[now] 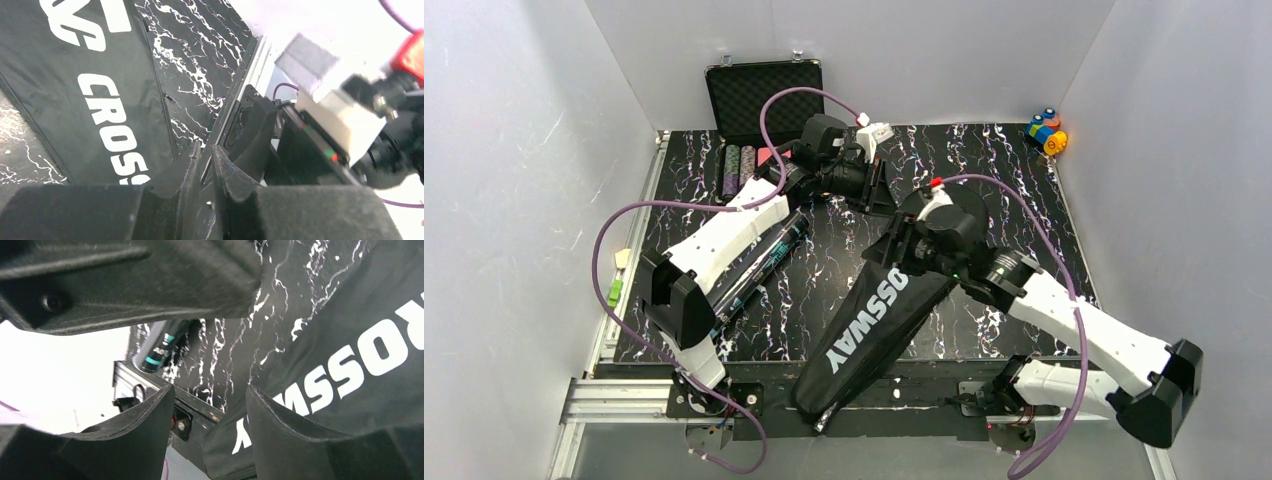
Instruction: Pack up the badminton gear
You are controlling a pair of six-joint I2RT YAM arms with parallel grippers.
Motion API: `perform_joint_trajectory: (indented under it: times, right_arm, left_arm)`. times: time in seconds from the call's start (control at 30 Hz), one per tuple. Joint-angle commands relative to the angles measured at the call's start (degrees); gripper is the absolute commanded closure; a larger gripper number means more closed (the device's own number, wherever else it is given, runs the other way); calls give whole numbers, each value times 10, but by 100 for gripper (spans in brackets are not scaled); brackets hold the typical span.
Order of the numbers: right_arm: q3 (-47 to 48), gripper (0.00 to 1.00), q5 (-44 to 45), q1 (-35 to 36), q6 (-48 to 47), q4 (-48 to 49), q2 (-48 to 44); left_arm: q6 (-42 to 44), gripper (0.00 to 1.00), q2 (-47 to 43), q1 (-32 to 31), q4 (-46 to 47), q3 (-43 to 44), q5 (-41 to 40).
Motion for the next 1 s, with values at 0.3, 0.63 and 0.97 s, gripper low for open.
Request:
perform_joint_trajectory:
  times: [0.3,0.63,0.97]
  right_arm:
    - [-68,36,176,43,162,-186,-70]
    - [-204,35,43,-167,122,-73,-54]
    - [-194,36,-16,-326,33,-1,45]
  left_arm:
    - [40,85,-12,1,5,-55,-69]
    - [87,65,-21,-6,-9,-86,-73]
    - [126,66,-18,-34,-13,-143,-63]
